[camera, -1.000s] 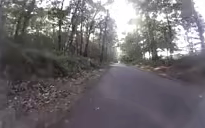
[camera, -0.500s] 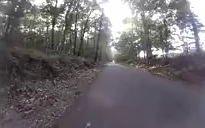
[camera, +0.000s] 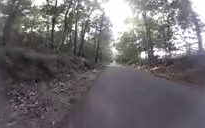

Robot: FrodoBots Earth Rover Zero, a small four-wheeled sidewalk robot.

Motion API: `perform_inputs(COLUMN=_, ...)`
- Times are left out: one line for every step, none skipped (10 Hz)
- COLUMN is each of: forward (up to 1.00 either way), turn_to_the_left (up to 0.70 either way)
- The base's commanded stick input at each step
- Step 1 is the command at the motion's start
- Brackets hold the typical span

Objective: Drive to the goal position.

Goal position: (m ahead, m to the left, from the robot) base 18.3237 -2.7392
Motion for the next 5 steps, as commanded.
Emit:
perform_inputs(forward=0.7, turn_to_the_left=-0.01)
perform_inputs(forward=0.7, turn_to_the_left=-0.01)
perform_inputs(forward=0.7, turn_to_the_left=-0.01)
perform_inputs(forward=0.7, turn_to_the_left=-0.01)
perform_inputs(forward=0.7, turn_to_the_left=-0.01)
